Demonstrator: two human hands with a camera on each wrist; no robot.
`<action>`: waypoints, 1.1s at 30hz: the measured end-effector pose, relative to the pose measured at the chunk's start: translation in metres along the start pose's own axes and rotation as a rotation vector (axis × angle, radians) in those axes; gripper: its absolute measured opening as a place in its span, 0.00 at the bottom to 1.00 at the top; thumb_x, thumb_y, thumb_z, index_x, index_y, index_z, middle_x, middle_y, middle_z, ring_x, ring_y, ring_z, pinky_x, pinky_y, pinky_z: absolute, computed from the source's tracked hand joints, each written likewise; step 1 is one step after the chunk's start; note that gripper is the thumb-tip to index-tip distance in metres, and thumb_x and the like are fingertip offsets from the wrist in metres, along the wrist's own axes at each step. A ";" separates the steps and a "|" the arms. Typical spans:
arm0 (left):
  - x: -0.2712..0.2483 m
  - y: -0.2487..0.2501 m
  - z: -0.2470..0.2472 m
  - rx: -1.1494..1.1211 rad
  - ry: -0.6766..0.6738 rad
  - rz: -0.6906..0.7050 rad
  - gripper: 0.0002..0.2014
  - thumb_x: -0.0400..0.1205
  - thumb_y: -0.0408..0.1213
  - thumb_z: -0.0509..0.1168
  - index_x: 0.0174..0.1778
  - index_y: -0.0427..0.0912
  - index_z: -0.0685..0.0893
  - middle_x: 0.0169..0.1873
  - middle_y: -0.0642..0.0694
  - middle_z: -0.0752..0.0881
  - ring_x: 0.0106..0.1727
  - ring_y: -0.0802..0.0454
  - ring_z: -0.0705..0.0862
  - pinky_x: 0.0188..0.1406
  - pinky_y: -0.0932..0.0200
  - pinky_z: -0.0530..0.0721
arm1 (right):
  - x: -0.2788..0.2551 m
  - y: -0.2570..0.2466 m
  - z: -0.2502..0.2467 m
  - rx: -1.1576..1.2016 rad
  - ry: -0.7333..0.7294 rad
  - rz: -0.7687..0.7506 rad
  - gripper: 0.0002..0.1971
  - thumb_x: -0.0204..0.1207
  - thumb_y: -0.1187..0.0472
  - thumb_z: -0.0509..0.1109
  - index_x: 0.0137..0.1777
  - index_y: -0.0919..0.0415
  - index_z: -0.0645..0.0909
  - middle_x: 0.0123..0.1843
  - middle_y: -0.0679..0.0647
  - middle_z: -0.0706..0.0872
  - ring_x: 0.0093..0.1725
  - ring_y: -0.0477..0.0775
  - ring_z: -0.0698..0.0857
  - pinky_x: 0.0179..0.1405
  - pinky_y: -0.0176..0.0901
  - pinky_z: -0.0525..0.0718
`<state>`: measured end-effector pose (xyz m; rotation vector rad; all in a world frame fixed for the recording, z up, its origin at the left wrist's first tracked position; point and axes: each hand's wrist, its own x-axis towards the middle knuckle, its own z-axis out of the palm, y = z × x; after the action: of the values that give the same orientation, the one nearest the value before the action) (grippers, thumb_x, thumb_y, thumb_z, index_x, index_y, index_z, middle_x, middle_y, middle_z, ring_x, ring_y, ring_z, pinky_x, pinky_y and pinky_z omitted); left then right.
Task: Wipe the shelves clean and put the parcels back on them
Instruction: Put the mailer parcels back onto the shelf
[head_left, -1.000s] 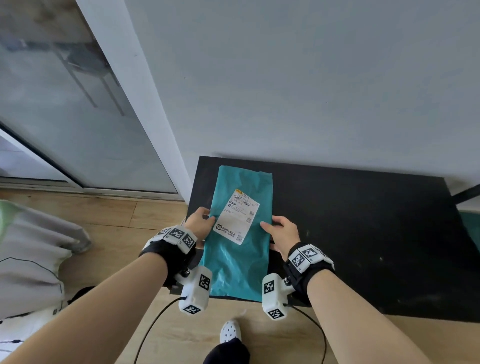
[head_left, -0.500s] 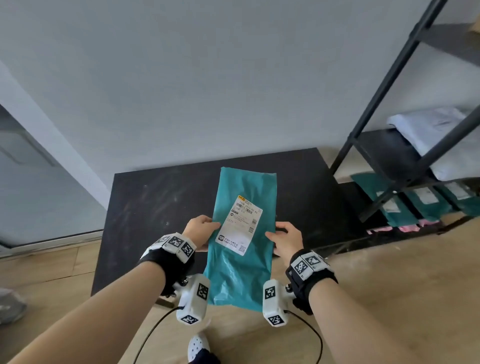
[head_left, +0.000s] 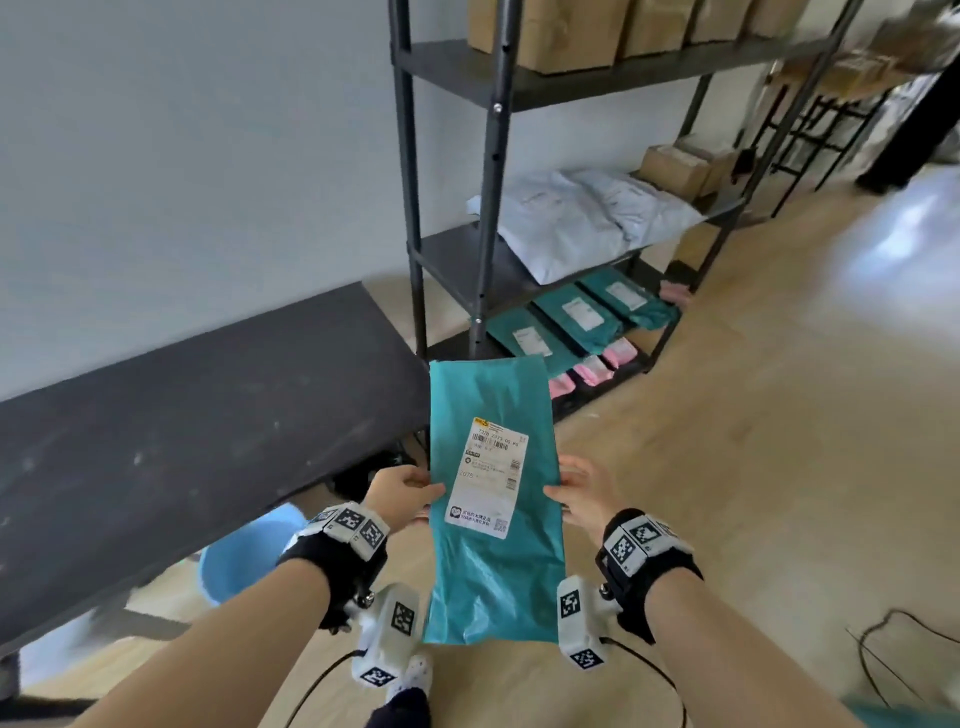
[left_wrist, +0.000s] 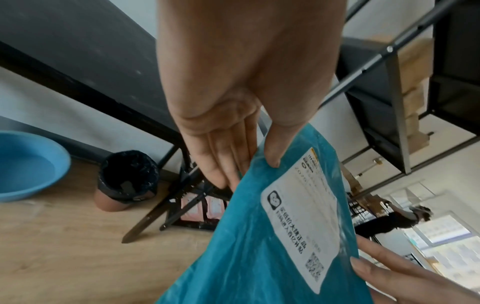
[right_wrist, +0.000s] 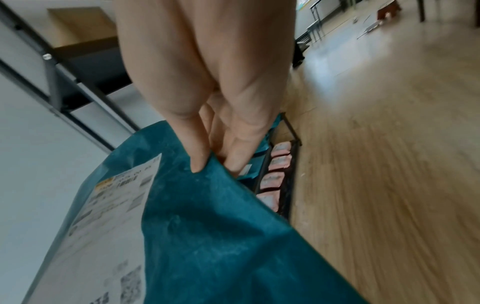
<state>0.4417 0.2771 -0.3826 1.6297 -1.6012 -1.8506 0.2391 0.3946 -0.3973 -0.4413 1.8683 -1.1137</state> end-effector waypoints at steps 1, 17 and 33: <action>0.004 0.006 0.017 0.019 -0.021 0.003 0.09 0.80 0.24 0.65 0.55 0.27 0.80 0.35 0.40 0.85 0.21 0.56 0.85 0.22 0.65 0.84 | 0.005 0.003 -0.018 -0.006 0.015 0.003 0.21 0.71 0.81 0.69 0.46 0.50 0.79 0.49 0.59 0.87 0.53 0.64 0.88 0.54 0.67 0.86; 0.206 0.105 0.204 -0.078 -0.116 -0.153 0.17 0.79 0.27 0.67 0.64 0.29 0.76 0.43 0.41 0.85 0.36 0.48 0.84 0.34 0.60 0.86 | 0.214 -0.043 -0.199 -0.159 -0.021 0.150 0.27 0.72 0.83 0.67 0.68 0.59 0.76 0.54 0.63 0.85 0.59 0.63 0.85 0.58 0.63 0.85; 0.337 0.130 0.280 -0.443 0.283 -0.298 0.14 0.82 0.23 0.62 0.63 0.33 0.77 0.50 0.40 0.83 0.40 0.44 0.83 0.38 0.55 0.83 | 0.437 -0.075 -0.227 -0.389 -0.398 0.153 0.31 0.75 0.79 0.68 0.76 0.57 0.69 0.43 0.57 0.85 0.45 0.56 0.87 0.43 0.49 0.88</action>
<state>0.0311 0.1414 -0.5310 1.8763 -0.7985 -1.8281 -0.1955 0.1804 -0.5118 -0.6734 1.7218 -0.5096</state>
